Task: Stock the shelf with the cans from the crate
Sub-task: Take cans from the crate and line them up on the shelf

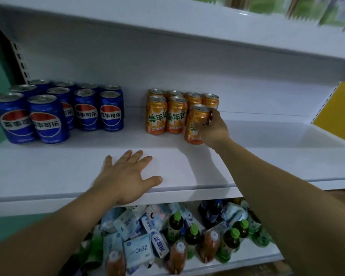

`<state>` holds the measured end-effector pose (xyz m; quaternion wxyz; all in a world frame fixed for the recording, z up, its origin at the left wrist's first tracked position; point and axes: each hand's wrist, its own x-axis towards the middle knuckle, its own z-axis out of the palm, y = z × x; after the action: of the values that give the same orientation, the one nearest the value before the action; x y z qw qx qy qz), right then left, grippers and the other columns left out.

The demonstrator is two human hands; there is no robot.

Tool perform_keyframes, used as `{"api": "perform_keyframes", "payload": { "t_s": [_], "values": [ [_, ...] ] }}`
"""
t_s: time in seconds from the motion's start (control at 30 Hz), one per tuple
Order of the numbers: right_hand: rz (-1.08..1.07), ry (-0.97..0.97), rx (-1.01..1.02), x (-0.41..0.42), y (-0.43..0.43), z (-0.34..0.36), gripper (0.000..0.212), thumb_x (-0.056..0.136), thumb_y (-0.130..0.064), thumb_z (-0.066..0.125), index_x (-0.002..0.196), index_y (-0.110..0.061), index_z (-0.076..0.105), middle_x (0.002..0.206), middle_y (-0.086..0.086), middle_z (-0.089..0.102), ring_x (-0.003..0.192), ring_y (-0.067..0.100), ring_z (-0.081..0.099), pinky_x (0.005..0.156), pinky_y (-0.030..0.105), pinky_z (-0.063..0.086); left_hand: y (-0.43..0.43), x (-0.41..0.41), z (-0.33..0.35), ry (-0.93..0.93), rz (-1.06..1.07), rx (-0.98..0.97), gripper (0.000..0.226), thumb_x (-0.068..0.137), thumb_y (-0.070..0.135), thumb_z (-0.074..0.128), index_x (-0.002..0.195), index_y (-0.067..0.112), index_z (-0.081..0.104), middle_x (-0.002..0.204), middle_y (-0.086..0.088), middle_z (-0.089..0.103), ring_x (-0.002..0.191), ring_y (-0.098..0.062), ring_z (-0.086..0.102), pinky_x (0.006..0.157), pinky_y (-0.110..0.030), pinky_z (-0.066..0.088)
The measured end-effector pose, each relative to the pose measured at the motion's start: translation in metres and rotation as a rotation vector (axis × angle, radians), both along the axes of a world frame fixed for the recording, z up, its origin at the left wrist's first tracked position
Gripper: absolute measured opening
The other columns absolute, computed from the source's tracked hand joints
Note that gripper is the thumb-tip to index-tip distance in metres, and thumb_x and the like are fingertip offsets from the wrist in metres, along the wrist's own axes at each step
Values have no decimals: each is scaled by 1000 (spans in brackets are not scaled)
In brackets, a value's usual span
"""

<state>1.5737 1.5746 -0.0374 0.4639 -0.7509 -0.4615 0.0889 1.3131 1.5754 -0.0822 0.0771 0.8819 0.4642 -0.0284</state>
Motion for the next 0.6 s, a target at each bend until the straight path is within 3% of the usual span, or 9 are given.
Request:
{"api": "perform_keyframes", "payload": {
  "t_s": [0.2, 0.33, 0.5, 0.6],
  "values": [
    [-75, -47, -13, 13, 32, -8, 60, 89, -31, 59, 143, -23, 35, 131, 11, 52, 116, 33, 55, 95, 47, 48, -2, 0, 1, -2, -1, -4, 106, 55, 89, -6, 150, 42, -4, 159, 15, -12, 146, -8, -13, 118, -52, -6],
    [-55, -46, 38, 17, 45, -16, 63, 89, -24, 60, 145, -23, 30, 133, 10, 52, 117, 32, 54, 95, 46, 48, -3, 1, 0, -10, -2, 8, 80, 82, 79, 16, 150, 42, -3, 159, 15, -13, 146, -8, -14, 118, -52, -7],
    [-54, -7, 17, 15, 50, -19, 67, 90, -29, 58, 148, -29, 24, 137, 8, 51, 121, 32, 52, 98, 47, 45, -2, 1, -1, 0, -4, 10, 78, 84, 77, 17, 151, 41, -2, 160, 14, -11, 147, -9, -13, 118, -52, -6],
    [-43, 11, -107, 11, 40, -9, 72, 88, -35, 60, 148, -27, 21, 137, 9, 52, 122, 34, 52, 99, 45, 44, -2, 1, 0, 0, 1, -4, 78, 85, 77, 18, 151, 40, -1, 160, 13, -9, 147, -10, -11, 117, -53, -6]
  ]
}}
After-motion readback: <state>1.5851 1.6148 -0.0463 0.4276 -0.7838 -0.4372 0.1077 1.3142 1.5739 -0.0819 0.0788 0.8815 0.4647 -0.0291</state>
